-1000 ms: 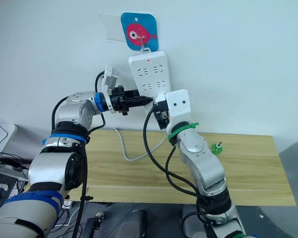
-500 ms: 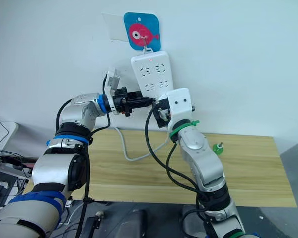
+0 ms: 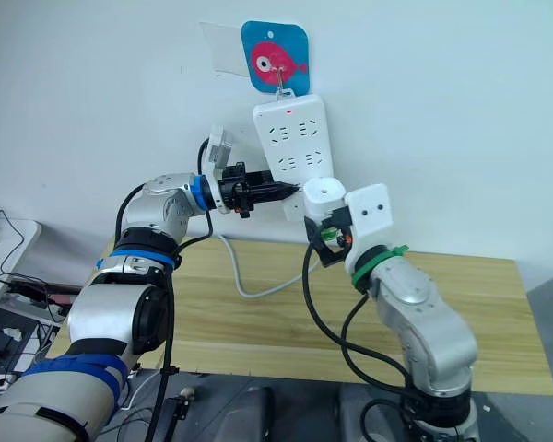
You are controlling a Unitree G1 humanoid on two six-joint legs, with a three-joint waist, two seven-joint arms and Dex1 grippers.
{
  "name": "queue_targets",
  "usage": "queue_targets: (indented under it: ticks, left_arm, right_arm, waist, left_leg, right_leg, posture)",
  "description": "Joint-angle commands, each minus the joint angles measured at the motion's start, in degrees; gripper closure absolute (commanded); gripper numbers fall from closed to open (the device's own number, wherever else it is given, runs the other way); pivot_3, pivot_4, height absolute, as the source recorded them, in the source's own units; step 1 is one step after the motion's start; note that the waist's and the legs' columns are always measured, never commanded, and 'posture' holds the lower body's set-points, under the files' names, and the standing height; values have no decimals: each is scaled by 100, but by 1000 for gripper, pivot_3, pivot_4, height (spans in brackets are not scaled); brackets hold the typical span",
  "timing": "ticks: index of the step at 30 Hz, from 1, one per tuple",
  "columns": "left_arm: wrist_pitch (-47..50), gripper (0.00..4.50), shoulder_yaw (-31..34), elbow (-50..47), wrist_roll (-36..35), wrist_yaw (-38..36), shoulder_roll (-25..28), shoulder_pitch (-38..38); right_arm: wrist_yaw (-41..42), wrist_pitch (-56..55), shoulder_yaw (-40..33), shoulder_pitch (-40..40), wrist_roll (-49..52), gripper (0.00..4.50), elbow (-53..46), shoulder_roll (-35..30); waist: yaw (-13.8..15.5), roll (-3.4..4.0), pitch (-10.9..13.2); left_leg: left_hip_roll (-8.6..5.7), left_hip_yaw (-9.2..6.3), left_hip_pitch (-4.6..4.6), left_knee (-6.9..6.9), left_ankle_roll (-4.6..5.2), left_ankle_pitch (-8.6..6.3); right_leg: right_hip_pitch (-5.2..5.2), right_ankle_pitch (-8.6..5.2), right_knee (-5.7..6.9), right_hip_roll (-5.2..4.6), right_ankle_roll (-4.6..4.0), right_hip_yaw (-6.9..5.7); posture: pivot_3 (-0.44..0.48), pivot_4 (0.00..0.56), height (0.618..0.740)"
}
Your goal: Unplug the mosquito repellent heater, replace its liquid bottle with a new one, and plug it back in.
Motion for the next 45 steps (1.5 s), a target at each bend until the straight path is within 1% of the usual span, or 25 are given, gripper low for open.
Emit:
queue_targets:
  ticks: [1, 3, 4, 6, 8, 11, 13, 14, 15, 17, 20, 23, 29, 31, 33, 36, 39, 45]
  left_arm:
    - [-126, 3204, 26, 225, 29, 156, 122, -156]
    - [-242, 3204, 13, 323, 66, 210, 137, -186]
    - [-304, 3204, 21, 384, 74, 250, 140, -211]
    - [-436, 2488, 45, 504, 92, 342, 150, -256]
    - [-546, 1998, 51, 619, 116, 374, 196, -273]
    - [-706, 1047, 74, 741, 154, 445, 345, -213]
    - [-787, 472, 76, 762, 181, 434, 473, -138]
    - [-803, 136, 75, 751, 188, 416, 525, -104]
    - [-855, 0, 54, 669, 217, 348, 642, -7]
    - [-905, 0, 31, 487, 235, 233, 809, 155]
    - [-652, 0, 91, -231, 45, 68, 1060, 558]
    - [-395, 0, 81, -1560, -236, -74, 1204, 1328]
    - [248, 0, 76, -4303, -878, 95, 1346, 2890]
    - [464, 0, 71, -4923, -1041, 260, 1353, 3207]
    - [445, 0, 0, -5463, -1120, 323, 1370, 3518]
    - [566, 0, -57, -5933, -1248, 511, 1350, 3764]
    - [617, 0, -136, -6187, -1340, 621, 1342, 3904]
    - [564, 0, -223, -6181, -1426, 679, 1407, 3905]
  right_arm:
    - [393, 290, -518, 136, 528, 45, -645, -232]
    - [536, 349, -725, 244, 719, 45, -724, -359]
    - [625, 333, -839, 328, 809, 206, -744, -440]
    - [738, 297, -964, 404, 969, 528, -723, -527]
    - [782, 211, -987, 403, 1094, 1170, -653, -547]
    - [852, 5, -885, 411, 1199, 2302, -506, -595]
    - [889, -195, -697, 442, 1153, 2970, -383, -669]
    - [898, -295, -610, 463, 1120, 3382, -325, -709]
    - [889, -401, -511, 464, 1099, 3748, -238, -698]
    - [870, -573, -370, 453, 1078, 4463, -105, -685]
    - [871, -852, -185, 423, 1057, 4463, 91, -656]
    - [929, -1071, -44, 406, 1063, 4463, 195, -678]
    - [1145, -1291, 284, 376, 1110, 4463, 255, -884]
    - [1178, -1355, 347, 359, 1101, 4463, 295, -924]
    - [1191, -1429, 402, 322, 1076, 4463, 375, -931]
    - [1186, -1532, 495, 256, 1022, 4463, 499, -928]
    - [1121, -1660, 609, 173, 908, 4463, 662, -887]
    - [940, -1858, 674, 80, 676, 4463, 879, -854]
  waist:
    - [-4, 0, 0]
    - [-5, 0, 0]
    - [-6, 0, 0]
    - [-8, 0, 0]
    - [-22, 0, 0]
    - [-48, 0, 0]
    - [-79, 0, 0]
    - [-92, 0, 0]
    - [-108, 0, 0]
    - [-183, 0, 0]
    - [-200, 0, 0]
    - [-124, 1, 1]
    - [56, 1, 1]
    - [125, 1, 1]
    - [149, 1, 1]
    - [157, 1, 1]
    - [159, 1, 1]
    - [157, 1, 1]
  left_leg:
    - [-1, 0, 0, 0, 0, 0]
    - [-1, 0, 0, -1, 0, 0]
    - [-1, 0, 1, -2, 0, 0]
    - [-1, 0, 1, -1, 0, 0]
    - [-1, 1, 1, -2, 1, 0]
    - [1, 1, 6, -13, 1, 0]
    - [2, 1, 8, -16, 1, 0]
    - [2, 2, 10, -16, 1, 1]
    - [2, 2, 10, -15, 1, 1]
    - [3, 3, 15, -15, 2, 2]
    - [7, 9, 31, -47, 3, 3]
    - [11, 1, 26, -65, 2, 5]
    - [6, 1, 11, -66, -18, 14]
    - [6, -1, 12, -65, -14, 12]
    - [1, -12, 14, -62, -17, 15]
    - [0, -14, 16, -65, -17, 14]
    - [0, -13, 15, -66, -17, 14]
    - [1, -17, 16, -65, -17, 15]
  right_leg:
    - [1, 0, 0, 0, 0, -1]
    - [1, 0, -1, 0, 0, -1]
    - [2, 0, -1, 0, 0, -1]
    - [2, 0, -1, 0, 0, 0]
    - [2, 0, -2, 1, 0, 1]
    - [2, 0, -3, 5, 0, 1]
    - [2, 0, -2, 7, 0, 1]
    - [2, 0, -1, 7, 0, 2]
    - [2, 0, 0, 6, 0, 2]
    - [4, 1, 2, 7, 0, 4]
    - [3, 0, 1, 12, -1, 15]
    - [-1, -9, -11, 10, -16, 1]
    - [-2, -12, -32, -16, -20, -4]
    - [-2, -12, -23, -23, -19, -4]
    - [1, -12, -19, -20, -19, -6]
    - [3, -12, -22, -16, -19, -15]
    - [3, -12, -26, -16, -19, -19]
    - [3, -12, -21, -14, -19, -25]
  posture:
    - [-25, 211, 740]
    - [-29, 210, 740]
    - [-29, 210, 740]
    - [-31, 210, 740]
    - [-32, 209, 740]
    - [-30, 211, 740]
    - [-30, 211, 740]
    - [-22, 212, 740]
    - [-22, 212, 740]
    - [-11, 213, 740]
    - [23, 214, 740]
    - [49, 217, 740]
    - [80, 215, 740]
    - [85, 214, 740]
    - [91, 214, 740]
    - [101, 213, 740]
    - [104, 211, 740]
    - [101, 211, 740]
